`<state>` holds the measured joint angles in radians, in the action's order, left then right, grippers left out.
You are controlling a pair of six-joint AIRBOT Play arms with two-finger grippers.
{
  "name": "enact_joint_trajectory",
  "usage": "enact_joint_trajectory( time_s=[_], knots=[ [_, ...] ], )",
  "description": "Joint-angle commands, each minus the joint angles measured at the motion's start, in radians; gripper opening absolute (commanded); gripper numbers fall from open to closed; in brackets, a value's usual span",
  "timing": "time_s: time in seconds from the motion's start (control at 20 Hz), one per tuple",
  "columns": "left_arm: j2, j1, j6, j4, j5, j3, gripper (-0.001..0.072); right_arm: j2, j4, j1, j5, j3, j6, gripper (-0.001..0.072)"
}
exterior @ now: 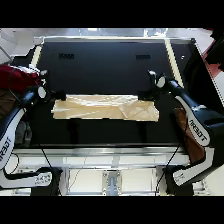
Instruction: Fold the shirts.
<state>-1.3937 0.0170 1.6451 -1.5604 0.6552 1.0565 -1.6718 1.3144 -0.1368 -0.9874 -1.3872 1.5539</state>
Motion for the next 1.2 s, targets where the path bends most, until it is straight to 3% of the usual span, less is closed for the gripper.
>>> enact_joint_trajectory(
  time_s=[0.0, 0.15, 0.2, 0.3, 0.4, 0.5, 0.6, 0.65, 0.9, 1.05, 1.15],
  knots=[
    [0.108, 0.011, 0.002, -0.003, -0.021, 0.077, 0.0704, 0.122, 0.054, 0.000, -0.076, -0.104, -0.055, 0.0408],
    [0.244, -0.007, 0.001, 0.010, -0.074, 0.127, 0.0700, 0.292, 0.199, 0.007, -0.087, -0.136, -0.052, 0.0409],
    [0.270, -0.033, -0.008, 0.009, -0.063, 0.138, 0.0697, 0.331, 0.227, 0.032, -0.097, -0.132, -0.036, 0.0442],
    [0.275, -0.110, -0.048, 0.009, 0.047, 0.164, 0.0696, 0.354, 0.195, 0.137, -0.142, -0.112, 0.046, 0.0546],
    [0.245, -0.206, -0.098, 0.009, 0.111, 0.166, 0.0696, 0.353, 0.055, 0.251, -0.156, -0.043, 0.044, 0.0546],
    [0.185, -0.306, -0.105, 0.008, 0.132, 0.166, 0.0693, 0.353, -0.063, 0.327, -0.136, 0.064, -0.022, 0.0546],
    [0.087, -0.387, -0.105, 0.009, 0.175, 0.188, 0.0604, 0.346, -0.136, 0.372, -0.086, 0.181, -0.098, 0.0546],
    [0.028, -0.420, -0.105, 0.009, 0.217, 0.217, 0.0596, 0.330, -0.166, 0.391, -0.068, 0.229, -0.134, 0.0546],
    [-0.215, -0.497, -0.104, 0.009, 0.307, 0.394, 0.0597, 0.139, -0.451, 0.489, -0.068, 0.305, -0.349, 0.0546],
    [-0.239, -0.494, -0.097, 0.009, 0.308, 0.428, 0.0597, 0.005, -0.668, 0.520, -0.108, 0.304, -0.487, 0.0569],
    [-0.238, -0.489, -0.097, 0.009, 0.324, 0.428, 0.0597, -0.054, -0.687, 0.523, -0.127, 0.304, -0.504, 0.0582]
  ],
)
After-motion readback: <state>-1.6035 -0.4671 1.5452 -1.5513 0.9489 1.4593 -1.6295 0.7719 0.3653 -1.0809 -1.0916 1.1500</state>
